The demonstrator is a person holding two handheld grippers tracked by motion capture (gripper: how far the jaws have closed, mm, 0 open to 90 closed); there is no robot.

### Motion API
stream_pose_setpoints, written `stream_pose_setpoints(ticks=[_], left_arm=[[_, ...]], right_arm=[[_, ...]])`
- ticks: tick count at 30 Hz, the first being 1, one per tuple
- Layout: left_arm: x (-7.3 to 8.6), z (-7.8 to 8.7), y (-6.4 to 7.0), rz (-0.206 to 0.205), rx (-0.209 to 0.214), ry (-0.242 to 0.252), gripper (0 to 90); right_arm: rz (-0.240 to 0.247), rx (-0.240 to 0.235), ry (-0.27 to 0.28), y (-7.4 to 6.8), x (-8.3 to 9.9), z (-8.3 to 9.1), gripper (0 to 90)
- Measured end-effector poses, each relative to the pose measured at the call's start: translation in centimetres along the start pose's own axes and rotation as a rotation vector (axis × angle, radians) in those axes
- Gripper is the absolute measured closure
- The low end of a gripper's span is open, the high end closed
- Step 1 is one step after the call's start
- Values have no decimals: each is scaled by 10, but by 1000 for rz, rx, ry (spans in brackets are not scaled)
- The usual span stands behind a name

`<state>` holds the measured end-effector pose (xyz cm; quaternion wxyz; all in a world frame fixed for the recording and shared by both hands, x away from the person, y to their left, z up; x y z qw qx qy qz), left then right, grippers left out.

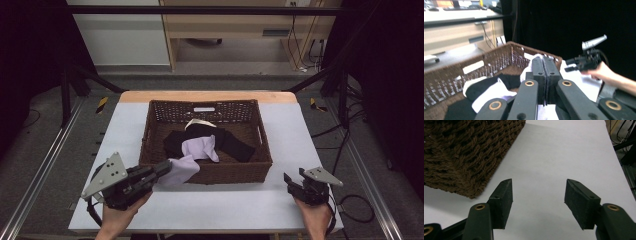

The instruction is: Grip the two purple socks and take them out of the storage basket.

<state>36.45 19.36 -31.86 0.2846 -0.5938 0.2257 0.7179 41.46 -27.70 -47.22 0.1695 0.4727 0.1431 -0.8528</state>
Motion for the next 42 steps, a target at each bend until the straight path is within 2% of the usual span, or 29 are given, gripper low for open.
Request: stream_pose_setpoints(ticks=[2,4,5,13,18,20,30,35,37,40,42], left_arm=[[14,0,3,8,10,-28,885],[18,0,4,14,12,-36,885],[26,-1,4,16,10,-62,885],[48,-5,6,30,21,-134,885],[68,-15,9,25,24,-208,885],[81,-25,10,16,22,-259,885],[106,-43,11,26,29,-357,885],[114,-50,10,28,39,-402,878],[115,-51,10,30,39,-404,873],[115,-52,9,43,25,-417,732],[114,-52,8,54,12,-415,670]], right_arm=[[4,2,-2,0,0,0,395],[4,1,-2,0,0,0,395],[3,0,-3,0,0,0,395],[4,-2,-6,-1,1,0,392],[1,-5,-5,-2,2,1,391],[4,-3,-9,-1,3,1,391],[-9,-4,-17,1,5,0,392],[-5,0,-21,2,6,-1,391],[-4,0,-21,2,6,-1,391],[-5,-1,-21,2,6,-1,391],[-4,0,-21,2,6,-1,391]])
Point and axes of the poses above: each handheld gripper's, and its own axes: z roughly backward along the jaws, x roughly out of its underside, y roughly to its right, the point moved 1 cm from there along -z, roughly forward along the jaws, and after that the axes turned 11 degrees about -x, right-handed, at the moved point
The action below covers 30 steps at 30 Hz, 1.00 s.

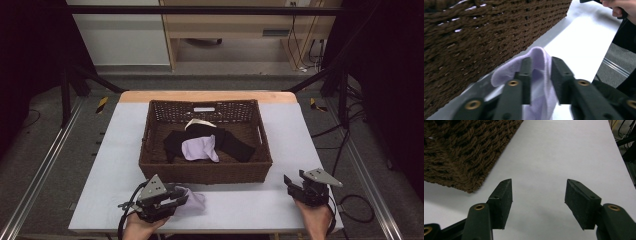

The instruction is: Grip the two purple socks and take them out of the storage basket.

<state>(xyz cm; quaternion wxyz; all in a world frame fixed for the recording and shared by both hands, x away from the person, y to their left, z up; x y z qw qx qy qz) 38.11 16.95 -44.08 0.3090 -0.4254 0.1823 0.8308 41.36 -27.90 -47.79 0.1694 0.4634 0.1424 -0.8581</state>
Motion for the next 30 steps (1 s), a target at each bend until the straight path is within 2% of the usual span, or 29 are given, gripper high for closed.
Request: stream_pose_setpoints(ticks=[1,7,18,21,26,30], left_arm=[[-1,1,0,3,-7,-1,605],[-7,9,-2,32,-22,37,523],[-27,30,-9,47,-54,134,510],[-37,35,-11,45,-61,160,511],[-61,45,-16,47,-76,233,515],[-81,47,-25,45,-95,249,517]], right_arm=[[2,0,1,0,0,0,391],[-2,-1,1,0,0,0,391],[-11,1,3,1,0,0,391],[-13,2,0,1,0,0,392],[-10,4,3,1,0,0,392],[-10,4,4,1,-1,0,393]])
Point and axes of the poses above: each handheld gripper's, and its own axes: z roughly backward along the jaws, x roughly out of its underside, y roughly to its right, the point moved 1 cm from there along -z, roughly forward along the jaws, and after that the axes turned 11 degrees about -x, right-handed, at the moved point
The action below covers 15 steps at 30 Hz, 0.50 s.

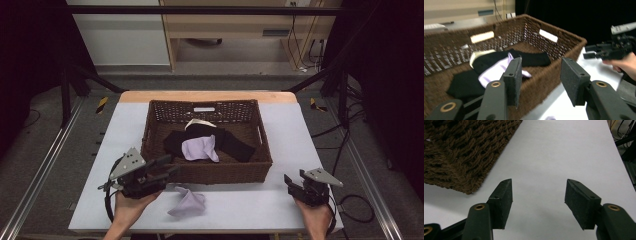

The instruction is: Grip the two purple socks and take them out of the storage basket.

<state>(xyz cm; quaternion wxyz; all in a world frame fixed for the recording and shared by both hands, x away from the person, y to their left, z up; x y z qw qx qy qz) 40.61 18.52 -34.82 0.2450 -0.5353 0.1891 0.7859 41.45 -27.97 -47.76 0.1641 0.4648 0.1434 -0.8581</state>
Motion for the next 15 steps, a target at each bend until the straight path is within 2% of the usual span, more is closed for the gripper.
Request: stream_pose_setpoints(ticks=[7,8,11,15], left_arm=[[-30,-16,-11,-18,-29,13,519],[-35,-21,-12,-26,-35,18,519],[-44,-33,-18,-13,-32,21,518],[-53,-53,-26,-12,-59,16,528]], right_arm=[[-2,-2,-1,0,-1,0,393],[-2,-2,-1,0,-1,0,393],[-3,-3,0,0,-1,0,393],[-3,-4,0,0,-1,0,394]])
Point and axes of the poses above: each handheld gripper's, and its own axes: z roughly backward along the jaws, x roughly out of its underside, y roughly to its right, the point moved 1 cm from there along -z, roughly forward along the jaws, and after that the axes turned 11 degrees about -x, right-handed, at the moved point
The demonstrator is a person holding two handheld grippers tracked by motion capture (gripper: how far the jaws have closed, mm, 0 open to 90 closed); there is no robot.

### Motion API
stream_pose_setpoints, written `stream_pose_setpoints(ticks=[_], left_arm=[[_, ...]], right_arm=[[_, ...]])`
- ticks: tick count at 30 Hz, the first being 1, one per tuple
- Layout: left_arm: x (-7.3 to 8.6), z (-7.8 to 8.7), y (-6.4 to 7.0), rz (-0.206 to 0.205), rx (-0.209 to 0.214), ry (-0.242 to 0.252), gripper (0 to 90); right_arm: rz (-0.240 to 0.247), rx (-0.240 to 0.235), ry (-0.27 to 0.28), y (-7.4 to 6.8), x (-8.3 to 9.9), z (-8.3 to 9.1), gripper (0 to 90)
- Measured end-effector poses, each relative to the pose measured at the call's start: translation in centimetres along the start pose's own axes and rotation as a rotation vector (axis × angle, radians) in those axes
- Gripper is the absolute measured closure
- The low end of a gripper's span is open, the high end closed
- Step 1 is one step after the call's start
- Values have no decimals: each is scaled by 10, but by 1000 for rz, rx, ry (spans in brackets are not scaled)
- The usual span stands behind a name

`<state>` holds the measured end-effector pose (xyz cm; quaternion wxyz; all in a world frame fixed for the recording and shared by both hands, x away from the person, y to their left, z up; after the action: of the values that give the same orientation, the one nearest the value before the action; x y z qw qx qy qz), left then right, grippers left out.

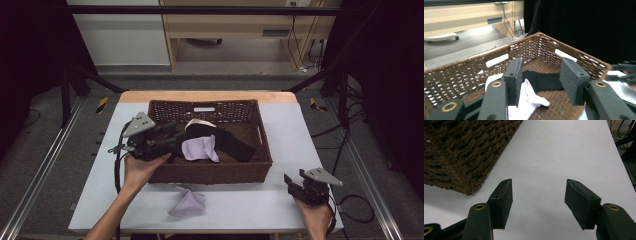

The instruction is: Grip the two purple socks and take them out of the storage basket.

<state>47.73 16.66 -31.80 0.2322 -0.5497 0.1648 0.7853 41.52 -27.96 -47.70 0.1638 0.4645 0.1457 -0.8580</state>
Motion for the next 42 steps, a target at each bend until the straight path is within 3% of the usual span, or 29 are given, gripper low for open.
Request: stream_pose_setpoints(ticks=[5,11,17,19,26,31,36,42], left_arm=[[-6,-24,-8,-1,-29,14,530],[-9,-47,-16,-42,-75,11,520],[-5,-70,-24,-2,-91,-11,515],[-2,-79,-26,7,-98,-35,516],[11,-103,-28,-35,-131,-146,517],[19,-116,-27,-51,-132,-209,516],[26,-127,-29,-31,-92,-279,500],[36,-134,-29,-67,-82,-410,479]], right_arm=[[9,-1,-1,0,0,-1,395],[7,-4,-1,0,0,-2,395],[5,-6,-2,0,0,-2,395],[6,-7,-3,0,0,-2,395],[7,-10,-7,0,1,-3,395],[6,-13,-6,0,1,-3,395],[6,-12,-7,0,1,-4,395],[3,-17,-5,0,1,-4,395]])
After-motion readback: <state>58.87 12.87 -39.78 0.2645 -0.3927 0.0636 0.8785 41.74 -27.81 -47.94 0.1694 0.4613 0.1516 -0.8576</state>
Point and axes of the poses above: each handheld gripper's, and its own axes: z roughly backward along the jaws, x roughly out of its underside, y roughly to its right, the point moved 1 cm from there along -z, roughly forward along the jaws, and after that the axes turned 11 degrees about -x, right-handed, at the moved point
